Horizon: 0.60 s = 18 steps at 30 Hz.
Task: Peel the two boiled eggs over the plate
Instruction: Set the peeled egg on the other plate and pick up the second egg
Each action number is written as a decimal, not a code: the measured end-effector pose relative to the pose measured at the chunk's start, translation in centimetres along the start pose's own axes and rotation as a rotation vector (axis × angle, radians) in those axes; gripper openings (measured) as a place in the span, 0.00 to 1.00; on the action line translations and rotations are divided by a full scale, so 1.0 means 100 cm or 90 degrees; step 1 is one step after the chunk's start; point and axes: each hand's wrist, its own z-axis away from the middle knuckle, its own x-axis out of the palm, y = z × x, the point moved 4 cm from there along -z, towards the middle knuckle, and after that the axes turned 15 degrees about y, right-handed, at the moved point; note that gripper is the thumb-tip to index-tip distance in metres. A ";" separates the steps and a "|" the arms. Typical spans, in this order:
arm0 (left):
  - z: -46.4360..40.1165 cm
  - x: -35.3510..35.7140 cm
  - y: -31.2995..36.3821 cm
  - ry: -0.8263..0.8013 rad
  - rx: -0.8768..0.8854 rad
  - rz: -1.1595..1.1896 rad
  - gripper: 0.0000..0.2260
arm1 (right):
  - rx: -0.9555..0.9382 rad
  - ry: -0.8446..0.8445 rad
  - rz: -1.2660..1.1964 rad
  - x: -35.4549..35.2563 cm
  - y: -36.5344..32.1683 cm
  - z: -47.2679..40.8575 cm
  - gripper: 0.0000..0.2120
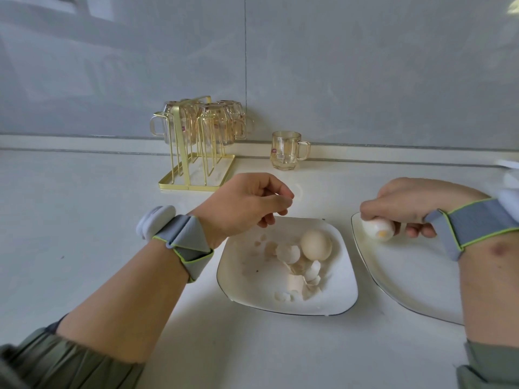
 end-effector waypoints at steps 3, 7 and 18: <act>0.000 0.000 0.001 -0.004 -0.002 0.003 0.03 | 0.008 -0.014 0.037 0.001 0.003 0.001 0.15; 0.000 0.000 0.002 -0.003 -0.004 0.010 0.03 | 0.010 -0.012 0.060 0.002 0.004 -0.003 0.22; 0.000 -0.003 0.004 -0.002 0.023 -0.001 0.04 | -0.310 -0.090 -0.155 0.011 -0.046 0.020 0.13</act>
